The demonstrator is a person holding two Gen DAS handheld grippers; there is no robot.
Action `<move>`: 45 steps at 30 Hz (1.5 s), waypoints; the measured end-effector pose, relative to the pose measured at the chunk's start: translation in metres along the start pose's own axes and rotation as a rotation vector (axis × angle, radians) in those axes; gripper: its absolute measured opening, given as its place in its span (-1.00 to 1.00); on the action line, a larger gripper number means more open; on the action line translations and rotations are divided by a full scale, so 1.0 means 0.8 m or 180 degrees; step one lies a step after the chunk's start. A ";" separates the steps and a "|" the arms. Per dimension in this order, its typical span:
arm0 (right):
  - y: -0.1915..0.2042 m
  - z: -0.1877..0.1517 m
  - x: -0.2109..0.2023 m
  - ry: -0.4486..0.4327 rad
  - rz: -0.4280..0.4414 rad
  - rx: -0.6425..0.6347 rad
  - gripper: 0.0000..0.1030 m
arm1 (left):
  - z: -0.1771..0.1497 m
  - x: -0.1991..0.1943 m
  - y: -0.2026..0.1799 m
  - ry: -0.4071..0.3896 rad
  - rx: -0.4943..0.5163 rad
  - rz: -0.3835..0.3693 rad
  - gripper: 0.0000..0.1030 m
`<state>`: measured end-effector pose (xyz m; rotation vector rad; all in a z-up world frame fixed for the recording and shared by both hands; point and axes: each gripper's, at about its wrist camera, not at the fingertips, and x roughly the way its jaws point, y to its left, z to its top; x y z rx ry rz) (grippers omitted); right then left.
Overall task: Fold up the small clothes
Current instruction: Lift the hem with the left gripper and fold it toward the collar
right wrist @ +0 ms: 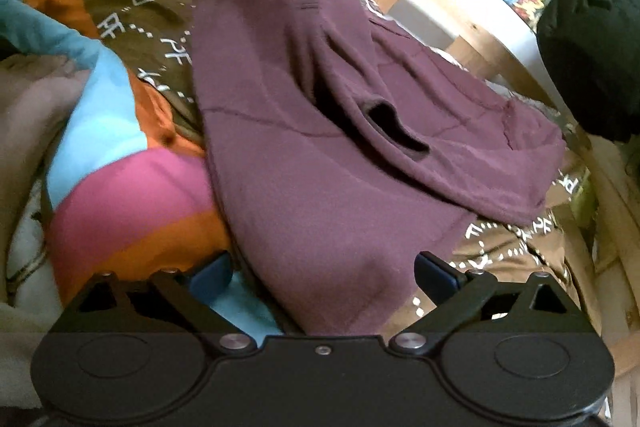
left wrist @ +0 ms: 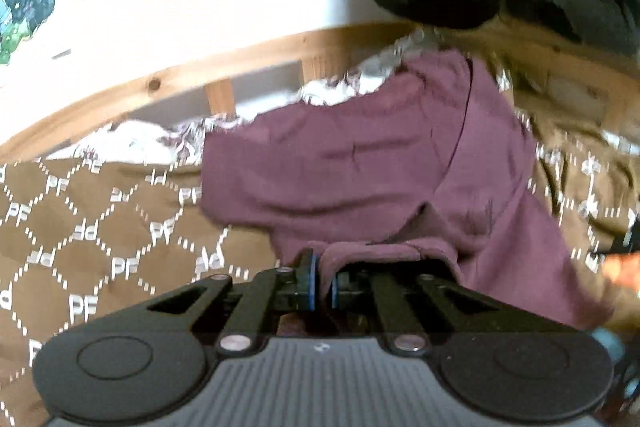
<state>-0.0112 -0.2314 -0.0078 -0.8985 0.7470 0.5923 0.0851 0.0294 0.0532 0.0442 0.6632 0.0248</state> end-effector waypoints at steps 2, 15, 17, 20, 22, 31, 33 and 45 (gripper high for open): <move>0.003 0.003 0.002 -0.0020 0.0017 0.0002 0.90 | 0.015 -0.001 0.004 -0.0040 -0.0125 -0.0044 -0.87; 0.005 0.005 -0.007 -0.0031 -0.0659 -0.0129 -0.84 | -0.024 -0.030 0.023 0.0075 -0.0271 -0.0129 -0.88; -0.002 0.007 -0.024 -0.0125 -0.0667 -0.0057 -0.88 | -0.048 -0.042 0.018 0.0130 -0.0208 -0.0174 -0.89; -0.013 0.008 -0.054 -0.0234 -0.0727 0.0049 -0.90 | -0.077 -0.060 0.006 0.0163 -0.0006 -0.0169 -0.90; -0.016 0.007 -0.076 -0.0287 -0.0776 0.0113 -0.91 | -0.092 -0.072 0.002 0.0185 0.0027 -0.0211 -0.90; -0.019 -0.005 -0.159 -0.0254 -0.0481 0.0850 -0.92 | -0.117 -0.114 0.033 0.0349 -0.0142 -0.0533 -0.90; -0.013 -0.008 -0.174 -0.0221 -0.0361 0.1029 -0.92 | -0.120 -0.127 0.038 0.0387 -0.0113 -0.0639 -0.90; -0.022 -0.010 -0.248 -0.0106 0.0267 0.1654 -0.92 | -0.095 -0.161 0.061 0.0727 0.0022 -0.1334 -0.89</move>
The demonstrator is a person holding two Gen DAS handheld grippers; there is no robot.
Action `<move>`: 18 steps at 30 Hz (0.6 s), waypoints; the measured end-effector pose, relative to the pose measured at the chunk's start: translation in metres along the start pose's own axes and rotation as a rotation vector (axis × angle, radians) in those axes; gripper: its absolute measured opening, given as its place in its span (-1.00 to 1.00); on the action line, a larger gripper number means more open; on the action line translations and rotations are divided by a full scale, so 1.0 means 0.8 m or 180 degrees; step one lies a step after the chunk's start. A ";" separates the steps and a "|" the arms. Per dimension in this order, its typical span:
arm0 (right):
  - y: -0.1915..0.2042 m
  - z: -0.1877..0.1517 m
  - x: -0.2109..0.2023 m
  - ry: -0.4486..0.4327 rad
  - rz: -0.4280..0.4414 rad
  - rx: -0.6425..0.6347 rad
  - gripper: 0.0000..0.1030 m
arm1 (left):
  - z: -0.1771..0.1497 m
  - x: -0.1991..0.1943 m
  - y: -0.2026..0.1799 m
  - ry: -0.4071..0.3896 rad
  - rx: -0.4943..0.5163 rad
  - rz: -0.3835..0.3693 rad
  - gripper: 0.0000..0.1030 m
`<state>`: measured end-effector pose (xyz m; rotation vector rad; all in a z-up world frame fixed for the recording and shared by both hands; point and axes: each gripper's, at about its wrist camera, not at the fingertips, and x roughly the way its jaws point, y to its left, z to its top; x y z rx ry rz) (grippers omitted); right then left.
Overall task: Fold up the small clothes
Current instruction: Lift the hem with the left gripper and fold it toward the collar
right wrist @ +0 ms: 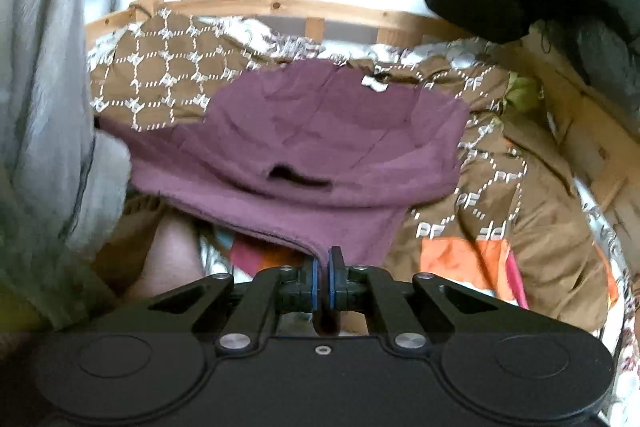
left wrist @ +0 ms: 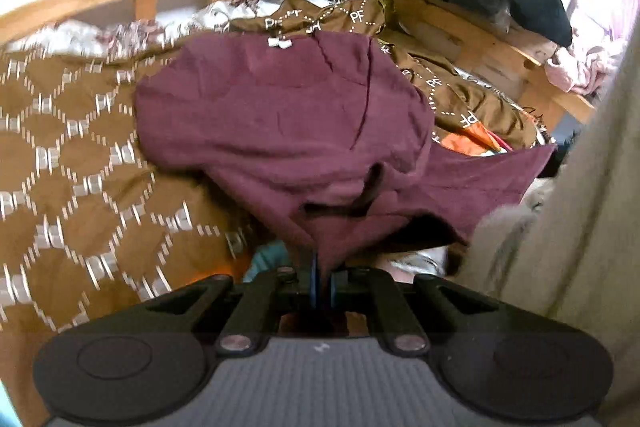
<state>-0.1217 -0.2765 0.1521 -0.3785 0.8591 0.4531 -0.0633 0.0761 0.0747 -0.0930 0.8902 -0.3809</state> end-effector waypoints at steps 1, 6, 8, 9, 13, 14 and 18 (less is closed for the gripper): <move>-0.006 0.006 0.001 -0.0047 -0.0012 -0.0022 -0.92 | 0.015 0.001 0.002 -0.0002 0.0054 0.0068 -0.89; -0.033 0.048 0.023 -0.0382 -0.0146 -0.0242 -0.92 | 0.111 0.009 0.024 0.0012 -0.0039 0.0468 -0.88; -0.047 0.070 0.037 -0.0549 -0.0266 -0.0344 -0.92 | 0.154 0.015 0.028 0.0044 -0.0065 0.0701 -0.88; -0.057 0.080 0.045 -0.0631 -0.0325 -0.0398 -0.92 | 0.174 0.019 0.031 0.0055 -0.0072 0.0790 -0.88; -0.095 0.129 0.085 -0.0891 -0.0563 -0.0469 -0.92 | 0.247 0.051 0.044 0.0102 0.0048 0.1118 -0.86; -0.106 0.141 0.097 -0.0921 -0.0602 -0.0417 -0.92 | 0.264 0.065 0.049 0.0116 0.0075 0.1184 -0.85; -0.149 0.178 0.163 -0.1033 -0.0794 -0.0188 -0.92 | 0.307 0.122 0.080 0.0116 0.0031 0.1289 -0.84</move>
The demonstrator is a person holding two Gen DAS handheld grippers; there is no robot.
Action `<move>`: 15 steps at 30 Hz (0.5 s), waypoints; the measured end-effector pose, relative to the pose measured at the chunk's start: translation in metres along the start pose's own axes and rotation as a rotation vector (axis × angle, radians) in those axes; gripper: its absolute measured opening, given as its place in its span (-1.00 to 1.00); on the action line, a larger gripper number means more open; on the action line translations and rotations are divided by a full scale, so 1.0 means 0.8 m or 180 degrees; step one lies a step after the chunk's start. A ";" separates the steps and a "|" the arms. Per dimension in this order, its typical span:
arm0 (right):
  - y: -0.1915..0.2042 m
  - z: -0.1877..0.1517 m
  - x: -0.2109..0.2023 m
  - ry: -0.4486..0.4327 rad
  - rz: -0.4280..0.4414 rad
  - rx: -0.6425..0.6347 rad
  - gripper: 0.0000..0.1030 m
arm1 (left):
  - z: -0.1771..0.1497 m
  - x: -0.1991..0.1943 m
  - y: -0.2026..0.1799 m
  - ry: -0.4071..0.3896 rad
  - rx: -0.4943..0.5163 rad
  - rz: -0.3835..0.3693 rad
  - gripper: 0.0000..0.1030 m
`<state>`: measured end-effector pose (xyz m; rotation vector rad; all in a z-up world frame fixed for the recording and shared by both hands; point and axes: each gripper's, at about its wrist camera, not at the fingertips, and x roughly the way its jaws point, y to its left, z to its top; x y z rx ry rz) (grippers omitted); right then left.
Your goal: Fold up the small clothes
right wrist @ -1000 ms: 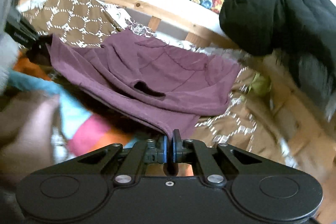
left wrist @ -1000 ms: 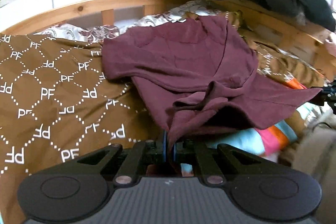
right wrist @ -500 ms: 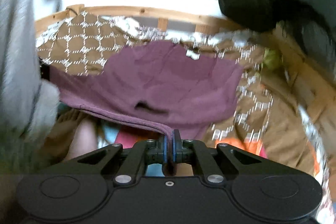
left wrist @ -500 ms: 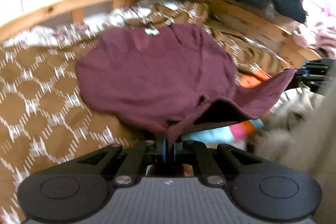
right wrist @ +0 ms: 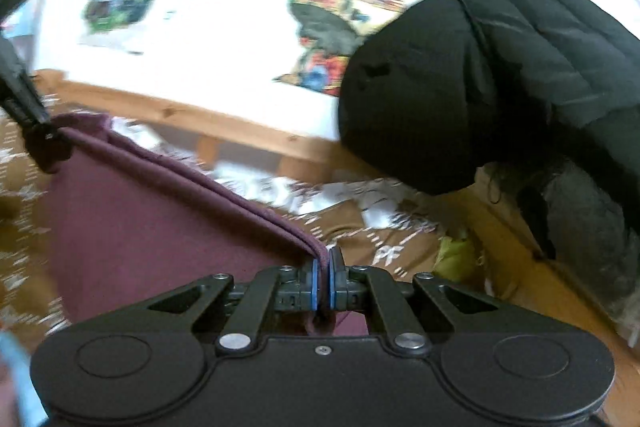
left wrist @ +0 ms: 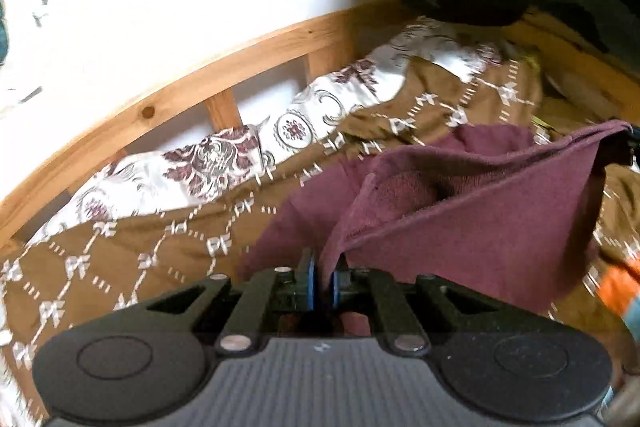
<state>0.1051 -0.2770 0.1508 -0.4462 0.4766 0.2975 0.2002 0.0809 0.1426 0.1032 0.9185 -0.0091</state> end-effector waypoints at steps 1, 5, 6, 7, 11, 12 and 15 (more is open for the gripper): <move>-0.005 -0.001 0.023 0.0004 -0.0051 0.0087 -0.92 | 0.009 0.019 0.002 0.0019 -0.0013 0.0015 -0.84; -0.011 -0.013 0.111 0.0115 -0.0189 0.0222 -0.92 | 0.024 0.085 0.019 0.0125 -0.0123 -0.0017 -0.83; -0.011 -0.017 0.129 0.0153 -0.0199 0.0218 -0.91 | 0.027 0.103 0.024 0.0168 -0.0162 -0.0028 -0.83; -0.011 -0.021 0.148 0.0196 -0.0198 0.0210 -0.91 | 0.029 0.120 0.030 0.0213 -0.0212 -0.0038 -0.83; -0.004 -0.035 0.211 0.0348 -0.0188 0.0188 -0.91 | 0.032 0.171 0.051 0.0308 -0.0503 -0.0092 -0.83; -0.002 -0.037 0.225 0.0381 -0.0182 0.0180 -0.91 | 0.032 0.180 0.055 0.0316 -0.0559 -0.0106 -0.82; 0.004 -0.046 0.263 0.0460 -0.0159 0.0127 -0.91 | 0.026 0.201 0.065 0.0322 -0.0679 -0.0155 -0.77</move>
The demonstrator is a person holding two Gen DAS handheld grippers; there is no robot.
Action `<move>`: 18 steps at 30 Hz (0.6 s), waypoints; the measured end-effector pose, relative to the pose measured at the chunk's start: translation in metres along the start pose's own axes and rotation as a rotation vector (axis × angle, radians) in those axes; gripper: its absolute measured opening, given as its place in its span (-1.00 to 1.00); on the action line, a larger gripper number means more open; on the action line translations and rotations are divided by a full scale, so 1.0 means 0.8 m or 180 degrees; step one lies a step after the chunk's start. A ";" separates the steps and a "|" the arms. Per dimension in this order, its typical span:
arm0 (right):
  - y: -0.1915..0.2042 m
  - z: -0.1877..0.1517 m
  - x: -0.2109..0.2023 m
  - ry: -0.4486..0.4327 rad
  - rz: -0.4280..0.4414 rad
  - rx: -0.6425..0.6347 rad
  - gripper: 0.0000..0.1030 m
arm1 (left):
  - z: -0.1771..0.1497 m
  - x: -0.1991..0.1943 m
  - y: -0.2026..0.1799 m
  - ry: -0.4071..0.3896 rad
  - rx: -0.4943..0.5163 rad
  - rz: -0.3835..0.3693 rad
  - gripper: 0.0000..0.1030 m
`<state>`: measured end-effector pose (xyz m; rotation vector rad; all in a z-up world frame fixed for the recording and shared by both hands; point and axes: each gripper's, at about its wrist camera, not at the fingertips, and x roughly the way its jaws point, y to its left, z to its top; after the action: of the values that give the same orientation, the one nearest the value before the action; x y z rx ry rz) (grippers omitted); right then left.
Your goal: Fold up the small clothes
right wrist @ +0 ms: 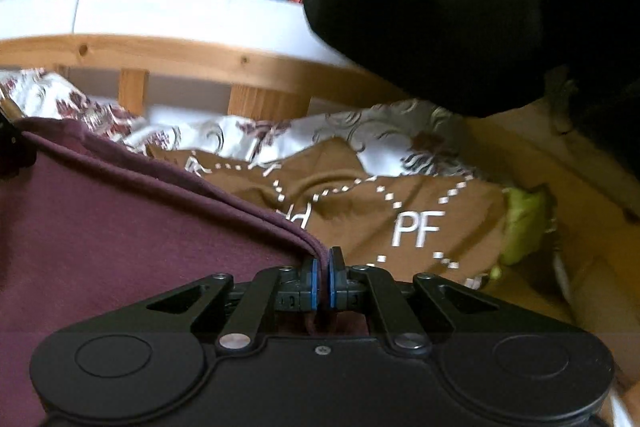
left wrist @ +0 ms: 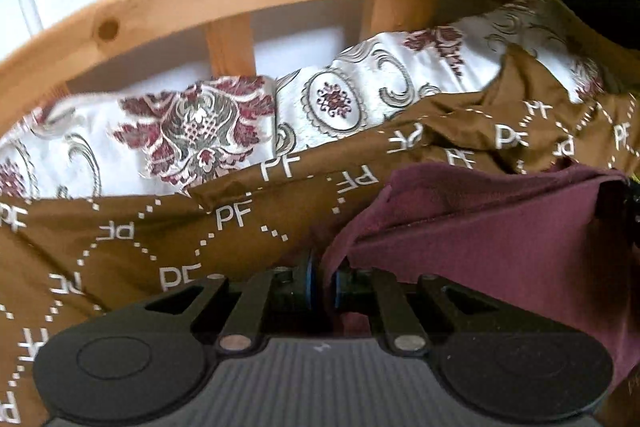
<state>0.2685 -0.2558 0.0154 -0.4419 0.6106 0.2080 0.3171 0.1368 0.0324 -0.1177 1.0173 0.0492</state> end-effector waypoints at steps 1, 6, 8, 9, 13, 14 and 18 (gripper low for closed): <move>0.003 -0.001 0.009 0.0017 0.0013 -0.0005 -0.91 | -0.002 0.004 0.004 0.0001 -0.0028 -0.0032 -0.70; 0.003 -0.014 0.034 0.0046 0.0046 0.0071 -0.85 | -0.014 0.005 0.017 -0.0091 -0.0079 -0.0142 -0.28; 0.003 -0.018 0.035 0.0022 0.0064 0.0086 -0.85 | -0.018 -0.001 0.022 -0.0116 -0.0108 -0.0185 0.16; 0.002 -0.020 0.035 0.0008 0.0073 0.0086 -0.84 | -0.020 -0.007 0.024 -0.0145 -0.0128 -0.0189 0.29; -0.005 -0.021 0.033 -0.0002 0.0132 0.0143 -0.71 | -0.031 -0.033 0.038 -0.0291 -0.0296 -0.0323 0.78; -0.008 -0.020 0.032 0.0000 0.0155 0.0177 -0.67 | -0.034 -0.040 0.044 -0.0334 -0.0379 -0.0388 0.80; -0.020 -0.017 0.027 0.0006 0.0259 0.0314 0.00 | -0.054 -0.057 0.048 -0.0373 -0.0467 -0.0499 0.80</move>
<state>0.2844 -0.2752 -0.0021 -0.3224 0.6384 0.2540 0.2531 0.1704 0.0457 -0.3247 0.8843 -0.0122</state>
